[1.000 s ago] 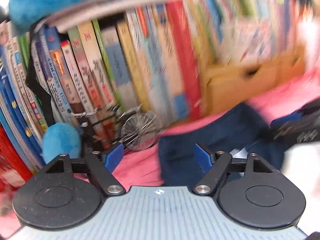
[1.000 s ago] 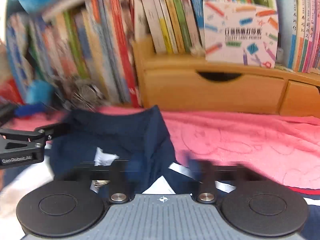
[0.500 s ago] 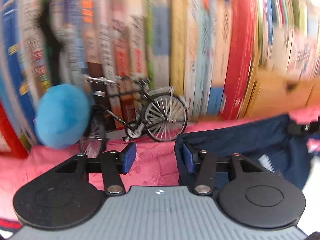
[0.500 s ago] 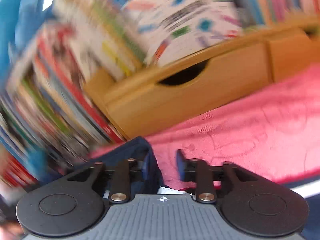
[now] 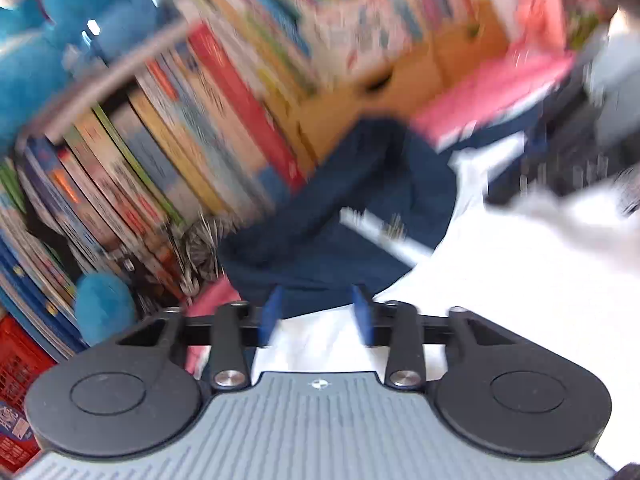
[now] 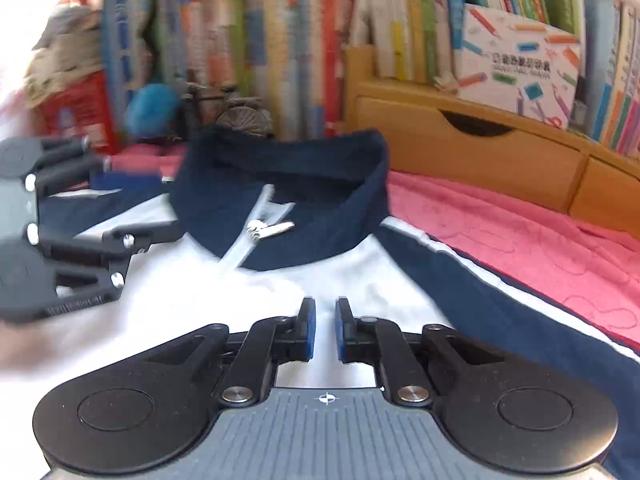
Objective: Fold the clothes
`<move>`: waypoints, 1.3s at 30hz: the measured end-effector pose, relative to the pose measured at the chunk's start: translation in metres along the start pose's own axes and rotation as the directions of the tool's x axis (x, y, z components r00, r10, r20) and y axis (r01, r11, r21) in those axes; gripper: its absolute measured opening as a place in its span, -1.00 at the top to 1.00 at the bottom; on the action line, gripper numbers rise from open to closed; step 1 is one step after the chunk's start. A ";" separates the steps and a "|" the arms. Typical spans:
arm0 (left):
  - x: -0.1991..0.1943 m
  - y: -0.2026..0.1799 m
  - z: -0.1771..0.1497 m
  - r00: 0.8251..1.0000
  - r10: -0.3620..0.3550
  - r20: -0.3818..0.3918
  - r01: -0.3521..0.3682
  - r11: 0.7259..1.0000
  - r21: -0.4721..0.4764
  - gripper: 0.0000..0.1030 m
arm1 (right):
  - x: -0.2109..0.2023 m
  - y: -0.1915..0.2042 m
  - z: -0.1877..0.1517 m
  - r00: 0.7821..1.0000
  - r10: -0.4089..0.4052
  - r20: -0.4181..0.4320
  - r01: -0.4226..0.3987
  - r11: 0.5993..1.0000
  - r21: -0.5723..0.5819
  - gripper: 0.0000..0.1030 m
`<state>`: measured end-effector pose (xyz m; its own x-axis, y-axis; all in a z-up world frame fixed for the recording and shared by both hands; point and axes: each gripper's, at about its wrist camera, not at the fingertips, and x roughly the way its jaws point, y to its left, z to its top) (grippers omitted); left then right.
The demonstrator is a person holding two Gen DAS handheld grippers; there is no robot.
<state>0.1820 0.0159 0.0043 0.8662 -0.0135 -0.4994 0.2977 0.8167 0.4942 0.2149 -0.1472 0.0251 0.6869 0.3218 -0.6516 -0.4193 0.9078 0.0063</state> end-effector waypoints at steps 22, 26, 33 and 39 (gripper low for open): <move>-0.076 0.015 -0.014 1.000 -0.014 -0.023 0.012 0.995 -0.103 0.48 | 0.076 -0.027 0.051 0.997 -0.044 0.060 0.042 0.999 0.025 0.71; -0.058 0.011 -0.042 0.990 0.077 -0.119 -0.087 0.993 -0.079 0.47 | 0.034 -0.022 0.036 0.997 0.018 0.081 -0.018 1.000 -0.006 0.21; 0.013 0.049 -0.052 0.937 0.288 -0.199 -0.285 0.958 0.043 0.80 | -0.039 -0.013 0.009 0.985 0.127 0.114 -0.120 0.991 -0.064 -0.18; 0.029 0.055 -0.061 0.924 0.311 -0.221 -0.299 0.950 0.086 0.95 | -0.072 0.005 -0.050 0.999 0.027 0.024 -0.019 0.952 -0.306 -0.18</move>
